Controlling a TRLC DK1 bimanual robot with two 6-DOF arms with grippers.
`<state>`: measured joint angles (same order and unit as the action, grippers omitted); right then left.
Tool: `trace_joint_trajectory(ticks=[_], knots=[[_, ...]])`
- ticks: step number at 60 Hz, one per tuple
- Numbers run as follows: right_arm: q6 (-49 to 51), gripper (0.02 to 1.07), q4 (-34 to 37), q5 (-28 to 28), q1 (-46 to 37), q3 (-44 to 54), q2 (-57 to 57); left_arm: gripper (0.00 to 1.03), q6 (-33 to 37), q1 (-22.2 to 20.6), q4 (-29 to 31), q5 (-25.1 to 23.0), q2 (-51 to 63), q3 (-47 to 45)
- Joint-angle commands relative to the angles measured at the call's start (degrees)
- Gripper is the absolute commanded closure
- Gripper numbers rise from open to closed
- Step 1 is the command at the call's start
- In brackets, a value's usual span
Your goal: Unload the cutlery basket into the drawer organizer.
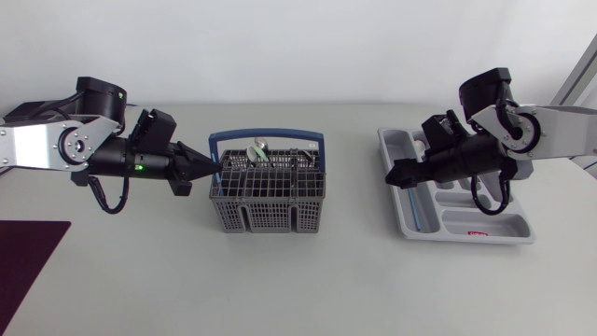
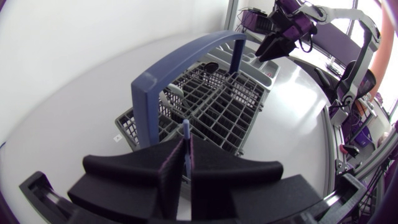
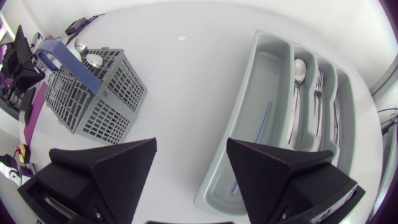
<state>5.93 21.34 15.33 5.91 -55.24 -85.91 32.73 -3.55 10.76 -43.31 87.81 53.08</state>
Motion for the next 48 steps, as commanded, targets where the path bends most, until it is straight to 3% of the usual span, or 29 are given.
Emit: trace_joint_trajectory(ticks=[1,20,31,48], knots=[[-1.19,0.26,-0.16,-0.39,0.50,1.63,1.01,0.89,-1.09,0.04,-0.22,-0.90,0.17,0.45],[-1.63,0.26,-0.16,-2.06,2.53,2.16,2.15,0.90,-1.88,3.02,0.75,-4.50,-3.52,0.71],[-1.72,0.26,0.01,-2.94,4.63,2.33,2.94,0.90,-2.85,4.17,4.35,-6.61,-10.11,2.56],[-0.40,0.25,-0.95,-3.56,10.08,4.71,8.83,0.90,-5.13,3.99,7.43,-6.52,-19.52,7.13]])
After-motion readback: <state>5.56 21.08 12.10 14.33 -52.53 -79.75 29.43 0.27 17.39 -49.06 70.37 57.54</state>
